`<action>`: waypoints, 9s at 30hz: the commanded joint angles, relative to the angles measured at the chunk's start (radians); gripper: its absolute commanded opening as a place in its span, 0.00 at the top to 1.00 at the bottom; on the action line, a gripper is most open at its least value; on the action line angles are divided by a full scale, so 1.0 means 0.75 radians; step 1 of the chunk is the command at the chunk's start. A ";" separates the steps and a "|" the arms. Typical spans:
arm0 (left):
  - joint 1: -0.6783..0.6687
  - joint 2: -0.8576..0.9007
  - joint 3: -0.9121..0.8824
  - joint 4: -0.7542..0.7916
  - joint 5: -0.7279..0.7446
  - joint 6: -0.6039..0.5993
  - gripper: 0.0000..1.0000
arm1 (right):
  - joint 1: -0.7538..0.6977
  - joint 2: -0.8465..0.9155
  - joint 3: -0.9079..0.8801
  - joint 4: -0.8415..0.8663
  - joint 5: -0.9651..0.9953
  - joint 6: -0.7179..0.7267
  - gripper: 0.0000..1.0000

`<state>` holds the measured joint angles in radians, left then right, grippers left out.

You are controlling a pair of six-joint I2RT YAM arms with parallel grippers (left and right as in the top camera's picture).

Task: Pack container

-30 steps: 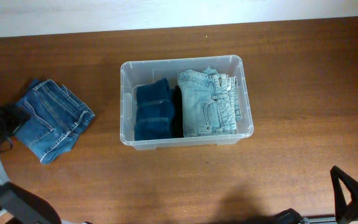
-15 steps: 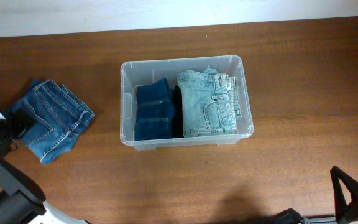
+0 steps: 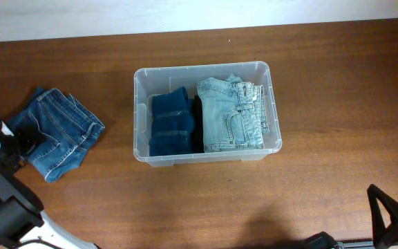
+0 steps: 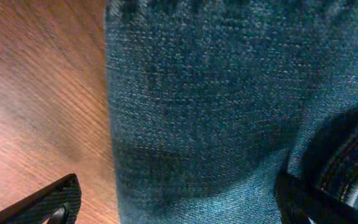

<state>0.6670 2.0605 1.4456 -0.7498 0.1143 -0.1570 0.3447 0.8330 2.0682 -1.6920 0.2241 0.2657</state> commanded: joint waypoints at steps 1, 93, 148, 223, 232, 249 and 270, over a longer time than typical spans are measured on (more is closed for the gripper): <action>-0.007 0.105 -0.015 -0.002 0.089 0.030 0.01 | 0.001 -0.005 0.001 -0.008 0.022 0.006 0.01; -1.272 -0.502 0.680 -0.316 0.647 -0.255 0.99 | 0.001 -0.005 0.001 -0.008 0.022 0.006 0.01; -1.281 -0.423 0.351 -0.396 -0.126 -0.218 0.08 | 0.001 -0.005 0.001 -0.008 0.022 0.006 0.01; -1.623 -0.189 0.171 -0.527 -0.245 -0.168 0.99 | 0.001 -0.005 0.001 -0.008 0.022 0.006 0.01; -1.625 -0.254 0.433 -0.539 -0.243 -0.169 1.00 | 0.001 -0.005 0.001 -0.008 0.022 0.006 0.01; -1.648 -0.097 0.493 -0.264 -0.243 -0.179 0.99 | 0.001 -0.005 0.001 -0.008 0.022 0.006 0.01; -1.493 -0.243 0.748 -0.291 -0.327 -0.179 0.99 | 0.001 -0.005 0.001 -0.008 0.022 0.006 0.01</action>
<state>-0.5259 1.9949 1.9713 -0.9524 -0.0338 -0.2958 0.3447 0.8330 2.0682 -1.6924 0.2245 0.2657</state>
